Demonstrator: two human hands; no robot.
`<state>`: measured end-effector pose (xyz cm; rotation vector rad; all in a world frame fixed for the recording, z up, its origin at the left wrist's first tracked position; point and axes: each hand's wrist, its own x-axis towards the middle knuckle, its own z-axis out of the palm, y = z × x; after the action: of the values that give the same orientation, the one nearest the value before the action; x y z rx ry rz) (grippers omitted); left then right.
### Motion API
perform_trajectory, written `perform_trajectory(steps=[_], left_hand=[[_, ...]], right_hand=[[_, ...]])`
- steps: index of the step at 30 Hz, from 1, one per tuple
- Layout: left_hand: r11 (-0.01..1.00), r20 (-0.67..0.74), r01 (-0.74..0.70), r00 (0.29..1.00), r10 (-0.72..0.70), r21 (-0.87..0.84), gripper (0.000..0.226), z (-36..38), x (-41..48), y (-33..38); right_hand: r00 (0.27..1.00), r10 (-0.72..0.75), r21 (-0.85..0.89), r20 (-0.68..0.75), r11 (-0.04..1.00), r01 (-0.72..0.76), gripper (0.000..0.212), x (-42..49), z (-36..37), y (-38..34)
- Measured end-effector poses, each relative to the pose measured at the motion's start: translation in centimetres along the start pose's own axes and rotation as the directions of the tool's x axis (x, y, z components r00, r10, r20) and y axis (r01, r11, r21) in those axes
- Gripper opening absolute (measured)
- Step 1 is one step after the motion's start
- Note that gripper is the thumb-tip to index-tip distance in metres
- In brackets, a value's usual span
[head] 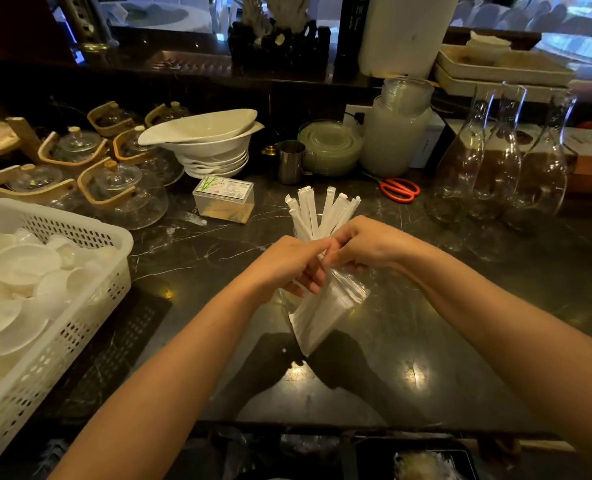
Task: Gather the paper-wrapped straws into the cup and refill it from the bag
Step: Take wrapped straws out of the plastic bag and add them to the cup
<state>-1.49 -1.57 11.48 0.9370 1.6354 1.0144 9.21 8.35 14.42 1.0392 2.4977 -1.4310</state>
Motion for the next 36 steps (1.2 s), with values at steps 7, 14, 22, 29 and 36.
perform_trajectory(steps=[7, 14, 22, 29, 36], left_hand=[[1.0, 0.082, 0.018, 0.996, -0.017, -0.018, 0.025, -0.4, 0.5, 0.2], [0.992, 0.209, 0.022, 0.978, 0.004, -0.125, 0.024, -1.4, 0.9, -0.1], [0.989, 0.293, -0.013, 0.955, 0.056, -0.149, 0.028, -2.1, 0.9, 0.1], [0.985, 0.291, -0.01, 0.955, 0.06, -0.17, 0.028, -2.2, 1.0, 0.2], [0.997, 0.209, 0.003, 0.978, 0.013, -0.077, 0.022, -1.6, 1.6, 0.2]], right_hand=[[0.997, 0.033, 0.06, 0.075, 0.997, -0.037, 0.021, 0.3, 0.2, 0.5], [0.992, 0.017, 0.116, 0.123, 0.993, -0.032, 0.023, 0.5, -0.1, 1.1], [0.98, -0.015, 0.242, 0.198, 0.97, -0.034, 0.023, 0.6, -0.7, 1.7], [0.973, -0.042, 0.305, 0.228, 0.952, -0.03, 0.019, 0.7, -0.8, 2.0], [0.976, -0.054, 0.228, 0.209, 0.974, 0.005, 0.021, 1.0, -0.5, 1.5]])
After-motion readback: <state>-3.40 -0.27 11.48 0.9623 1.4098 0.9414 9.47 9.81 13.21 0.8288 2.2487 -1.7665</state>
